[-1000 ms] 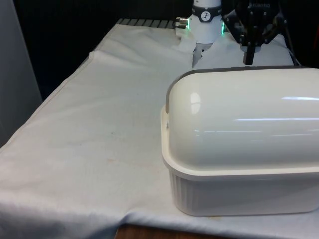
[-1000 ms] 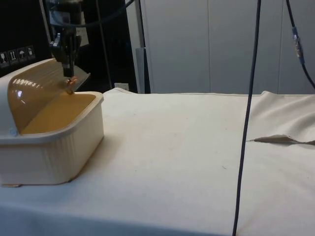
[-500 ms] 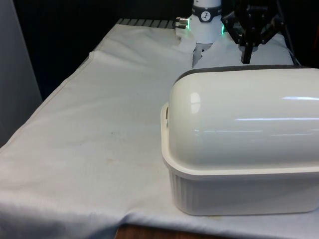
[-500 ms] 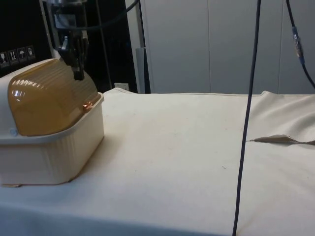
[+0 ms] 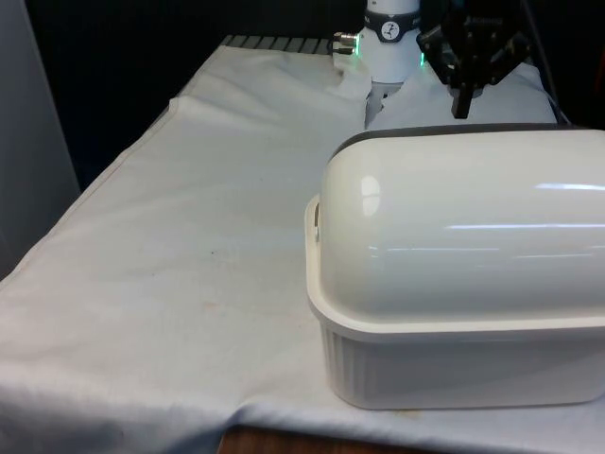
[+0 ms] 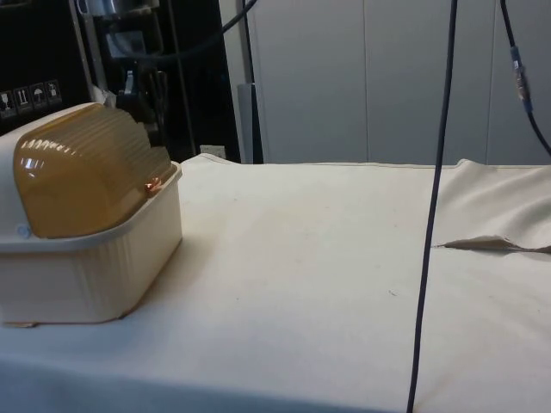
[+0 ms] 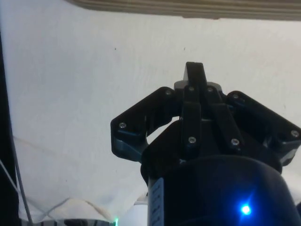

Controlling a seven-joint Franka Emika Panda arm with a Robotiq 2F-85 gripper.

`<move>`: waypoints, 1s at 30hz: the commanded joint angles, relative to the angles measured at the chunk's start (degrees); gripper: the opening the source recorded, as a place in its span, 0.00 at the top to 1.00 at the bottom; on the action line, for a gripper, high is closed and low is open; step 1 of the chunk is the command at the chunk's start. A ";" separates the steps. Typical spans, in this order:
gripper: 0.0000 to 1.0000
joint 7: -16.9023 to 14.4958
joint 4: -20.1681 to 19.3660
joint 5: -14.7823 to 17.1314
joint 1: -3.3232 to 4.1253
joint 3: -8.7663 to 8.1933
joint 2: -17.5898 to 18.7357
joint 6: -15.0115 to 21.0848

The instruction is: Open the lid, then close it.

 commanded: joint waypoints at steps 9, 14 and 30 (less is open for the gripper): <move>1.00 -0.06 -3.61 -0.06 -0.06 0.00 -1.72 -0.06; 1.00 -0.11 -8.77 -0.29 -0.17 -0.17 -4.41 2.41; 1.00 -0.40 -16.73 -0.11 -0.57 -0.29 -6.88 7.22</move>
